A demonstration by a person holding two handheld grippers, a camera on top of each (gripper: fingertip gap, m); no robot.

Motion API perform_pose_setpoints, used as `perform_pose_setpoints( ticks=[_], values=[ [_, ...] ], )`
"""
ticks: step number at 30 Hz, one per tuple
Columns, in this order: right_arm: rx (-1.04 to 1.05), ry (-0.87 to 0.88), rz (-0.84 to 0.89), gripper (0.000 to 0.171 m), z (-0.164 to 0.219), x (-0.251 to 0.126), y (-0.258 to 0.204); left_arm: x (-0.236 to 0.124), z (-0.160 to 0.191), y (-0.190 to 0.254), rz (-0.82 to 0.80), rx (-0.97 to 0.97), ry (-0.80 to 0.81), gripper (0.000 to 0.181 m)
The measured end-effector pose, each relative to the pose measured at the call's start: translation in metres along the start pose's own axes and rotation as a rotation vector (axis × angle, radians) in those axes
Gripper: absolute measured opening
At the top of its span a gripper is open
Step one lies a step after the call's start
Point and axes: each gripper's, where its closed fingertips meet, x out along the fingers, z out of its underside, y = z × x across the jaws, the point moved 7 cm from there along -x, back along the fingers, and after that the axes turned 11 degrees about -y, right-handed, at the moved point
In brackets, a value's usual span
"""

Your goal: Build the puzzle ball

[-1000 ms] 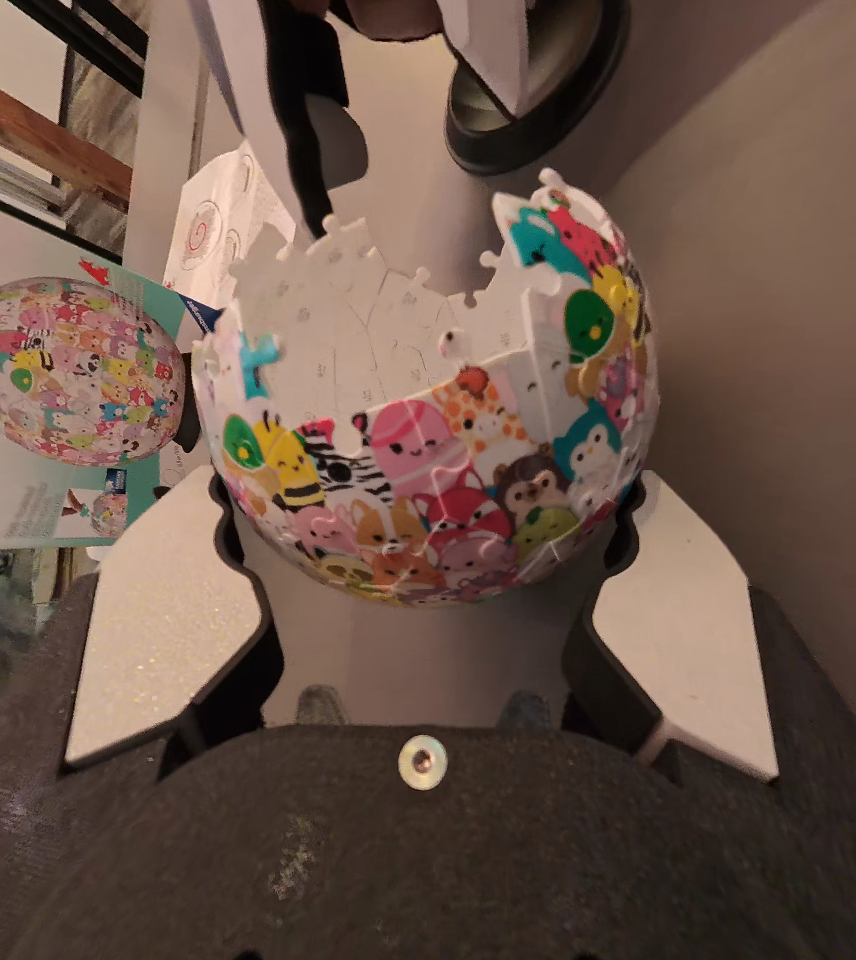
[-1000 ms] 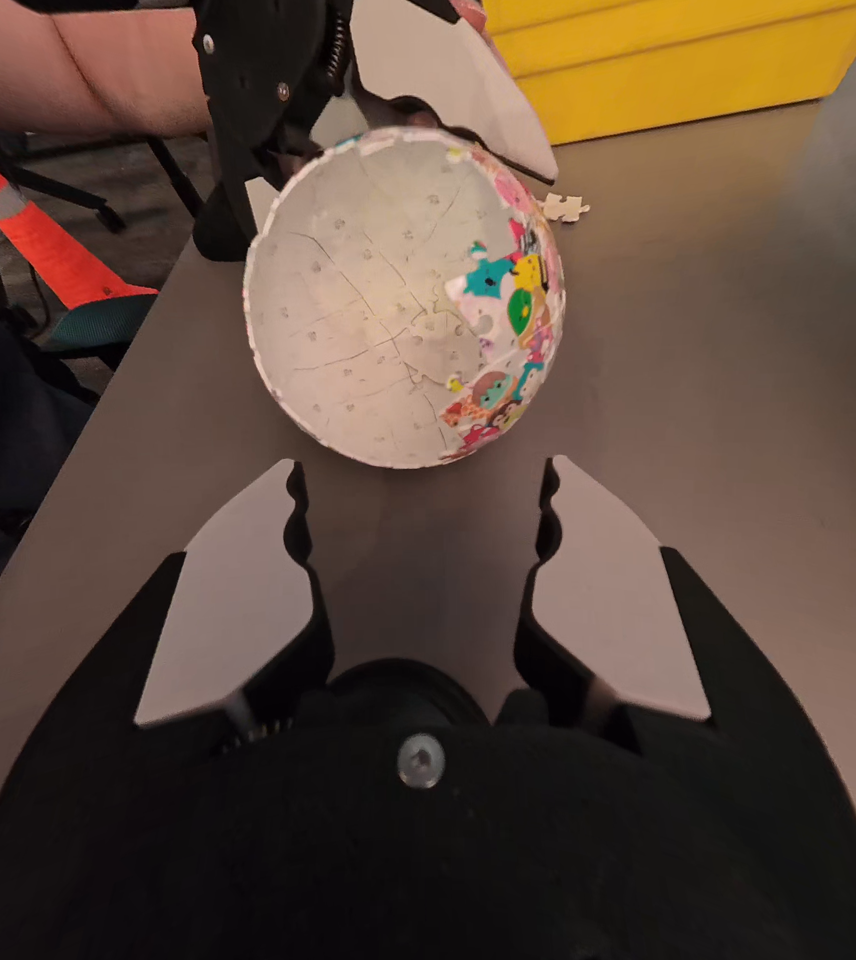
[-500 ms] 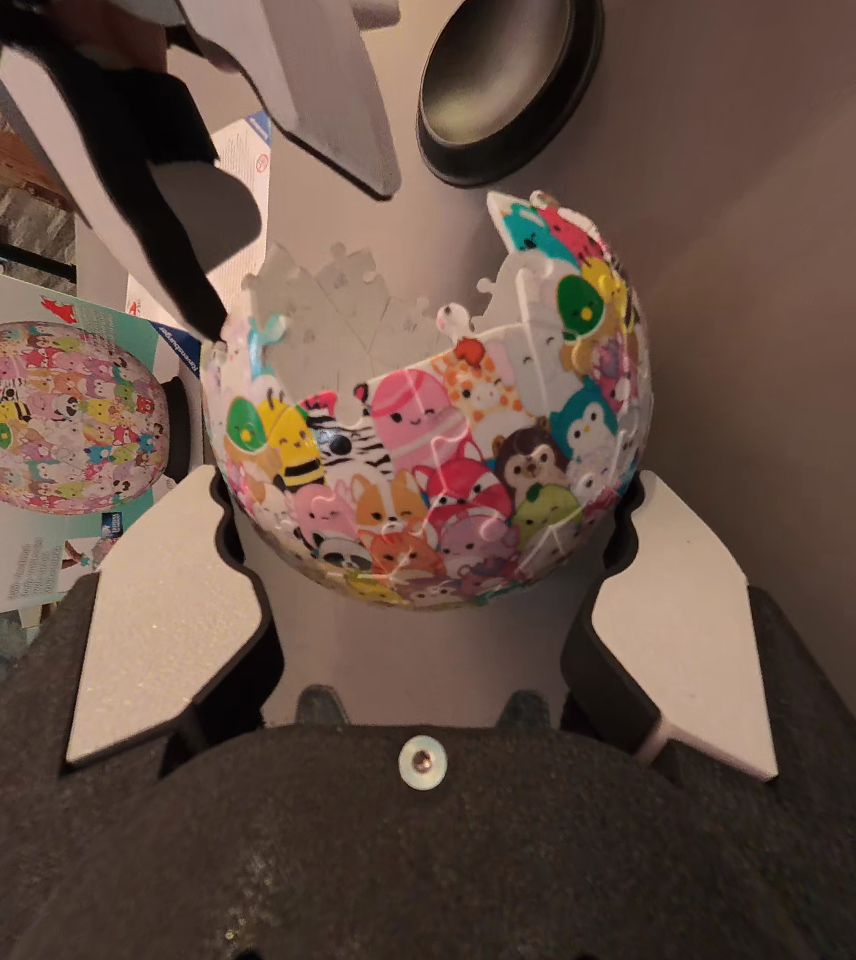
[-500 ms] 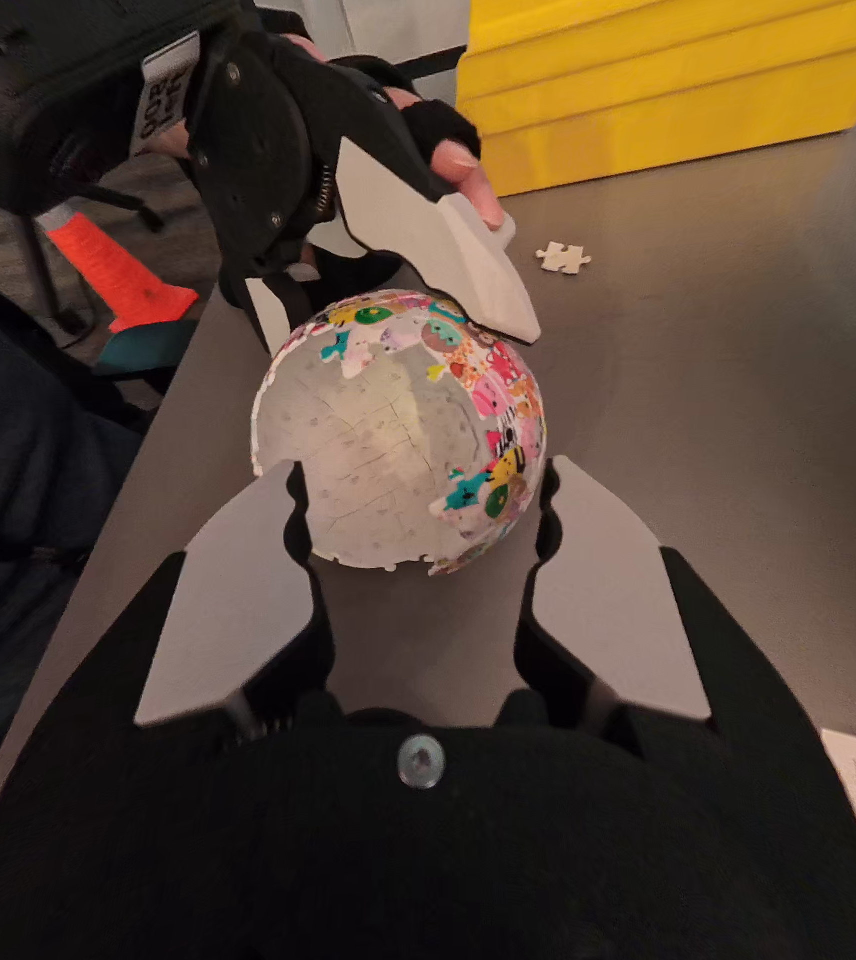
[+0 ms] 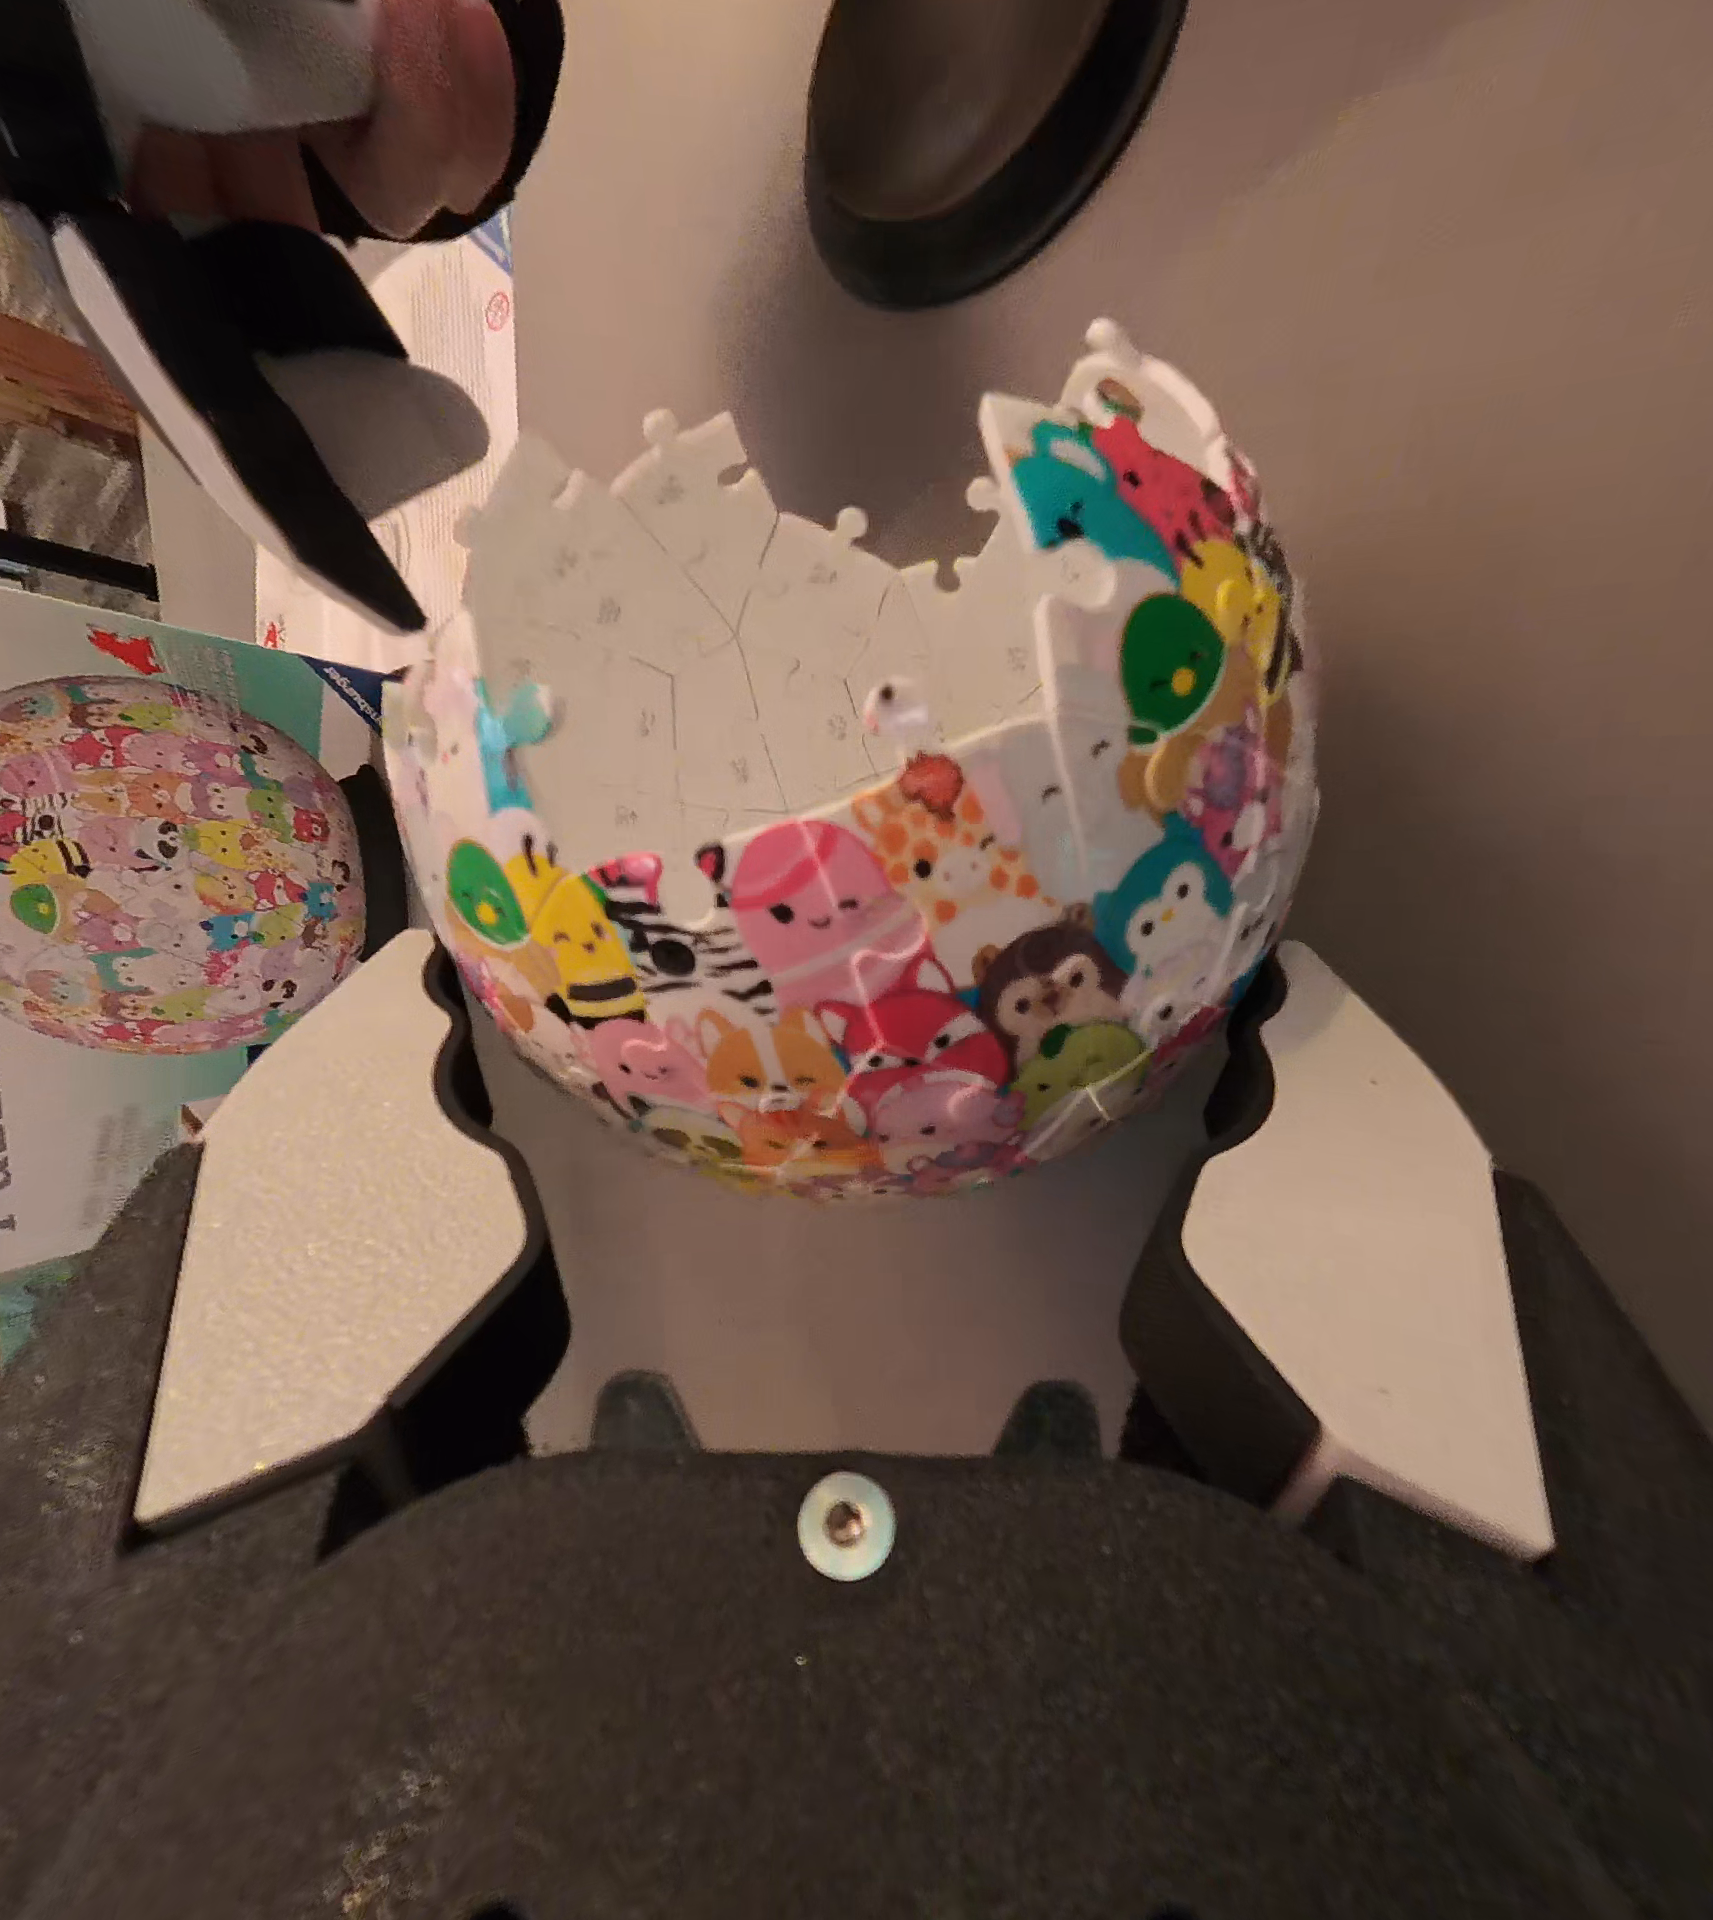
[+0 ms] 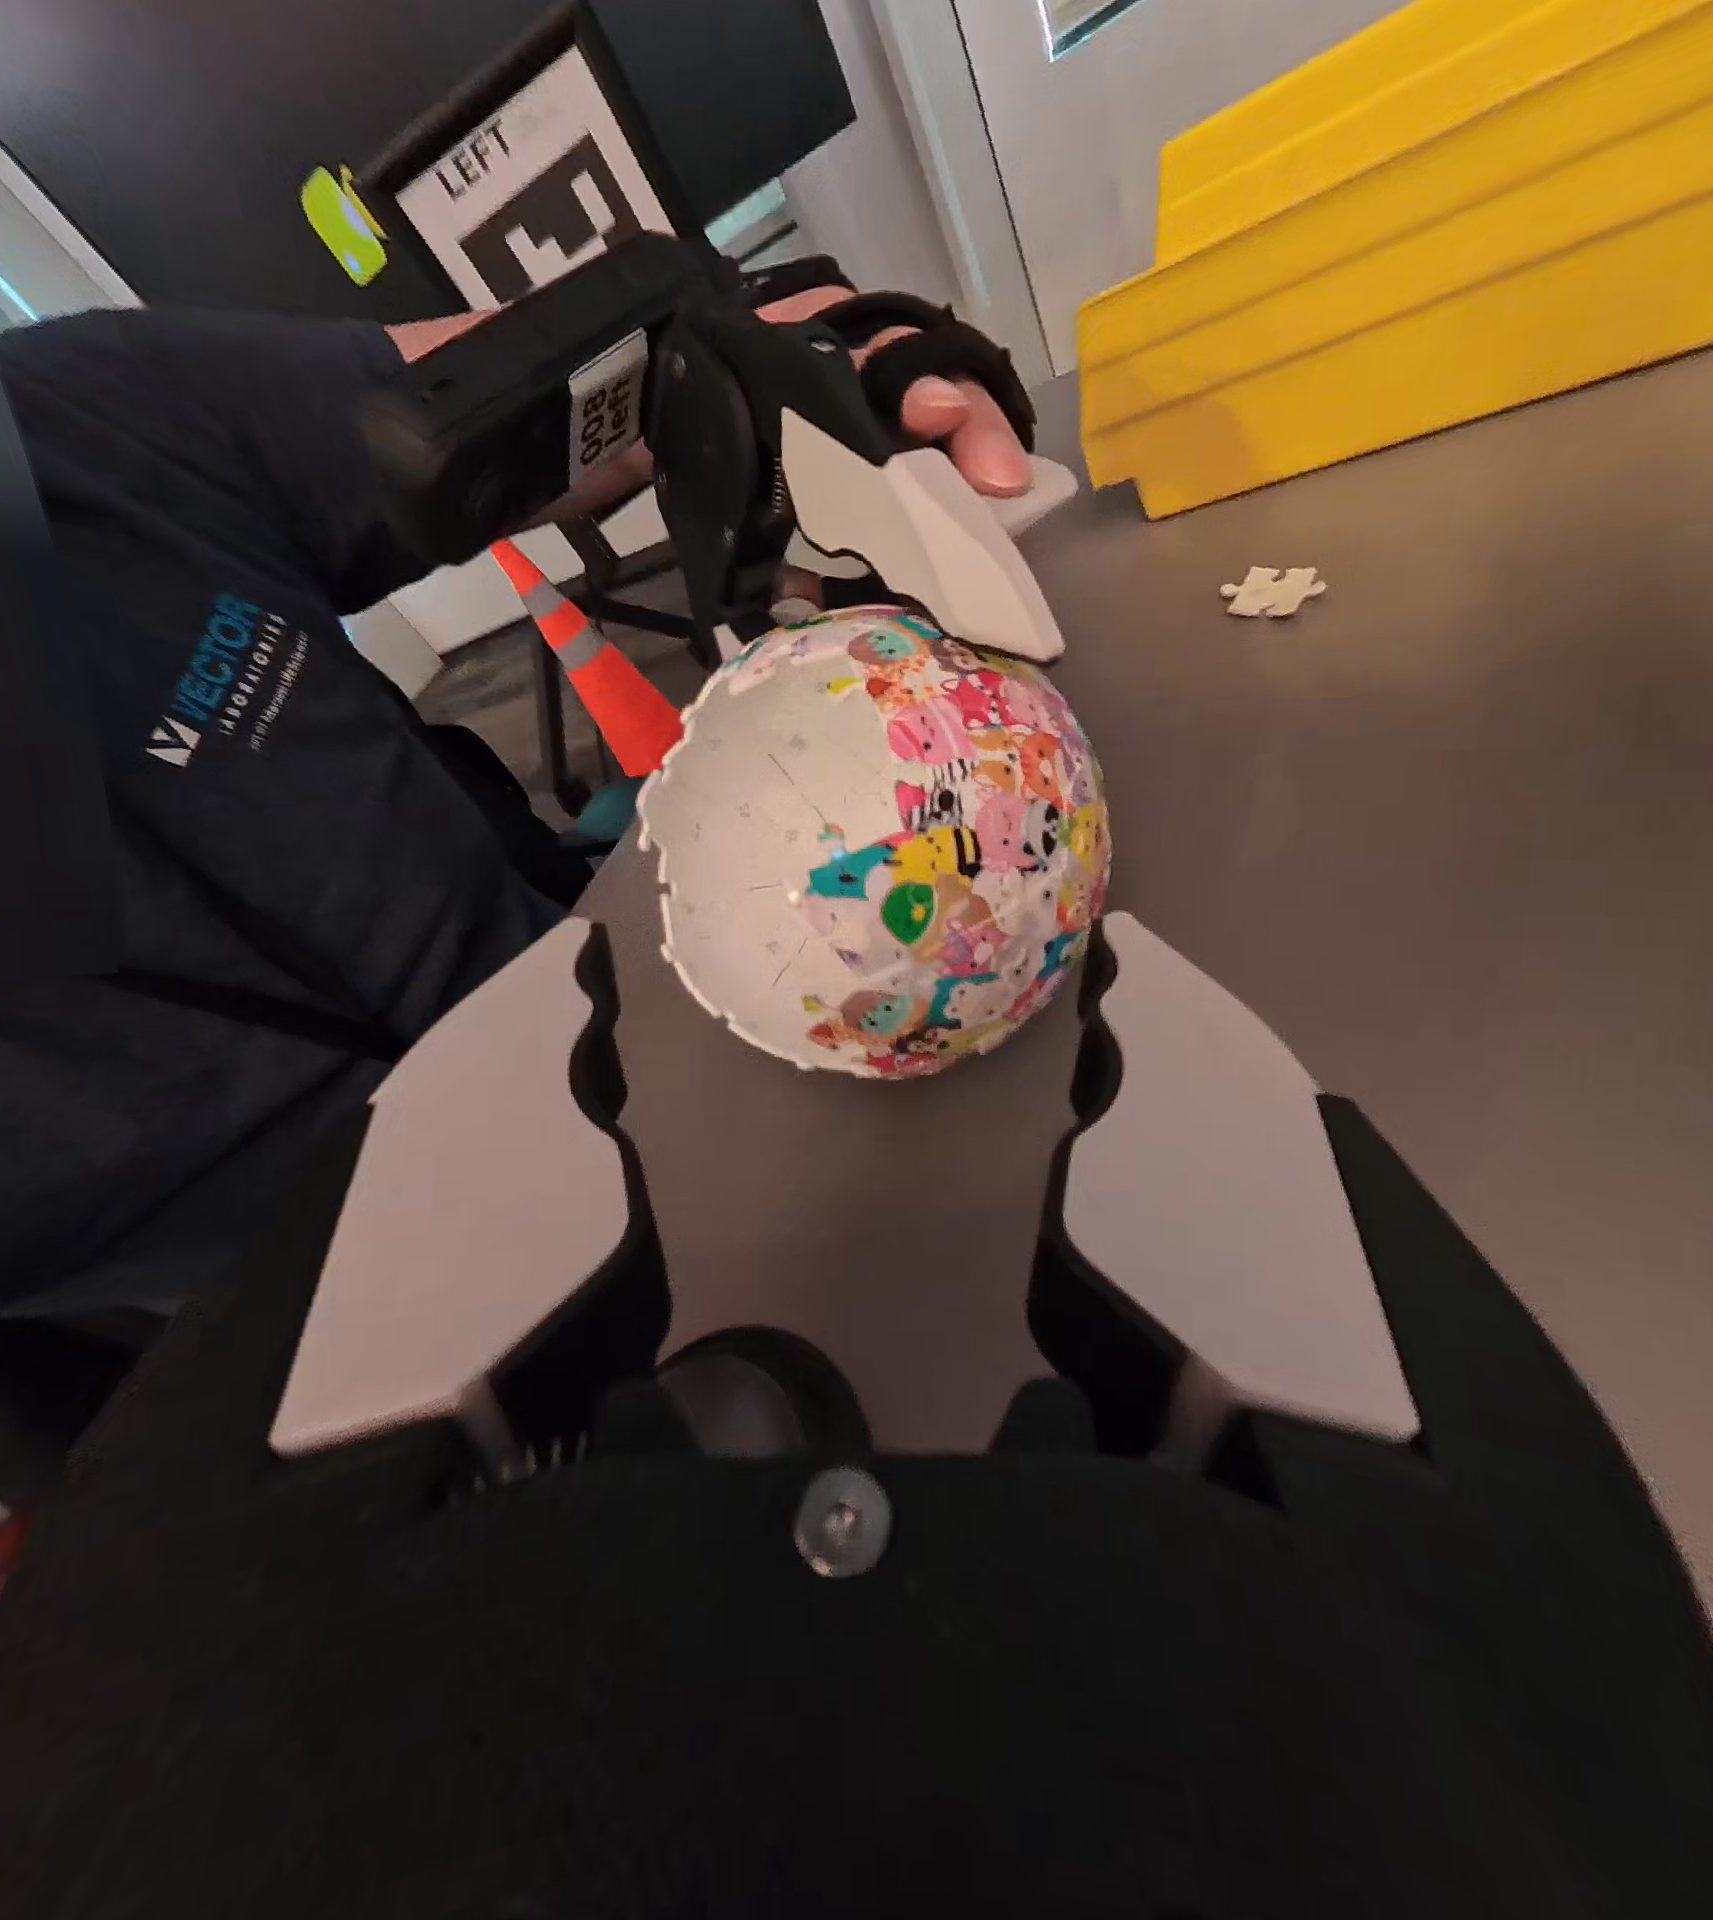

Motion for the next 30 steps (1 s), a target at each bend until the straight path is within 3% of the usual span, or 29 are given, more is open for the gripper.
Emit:
perform_pose_setpoints(
  ticks=[3,6,12,19,25,30],
  values=[
    [0.004,-0.059,0.097,0.080,0.012,-0.005,0.015,0.003,0.003,-0.005,0.009,0.017,-0.009,0.135],
    [-0.099,-0.233,0.292,0.080,0.022,0.002,0.026,0.006,0.006,-0.009,0.012,0.036,-0.016,0.135],
    [-0.384,-0.405,0.483,0.077,0.018,0.030,0.022,0.012,0.015,-0.017,0.025,0.037,-0.037,0.134],
    [-0.467,-0.454,0.498,0.064,0.016,0.038,0.004,0.010,0.022,-0.022,-0.006,0.006,-0.024,0.128],
    [-0.459,-0.508,0.531,0.065,0.022,0.043,0.003,0.009,0.025,-0.020,-0.008,-0.031,-0.030,0.125],
    [-0.437,-0.538,0.534,0.065,0.027,0.051,0.005,0.006,0.042,-0.017,-0.013,-0.181,-0.021,0.120]
  ],
)
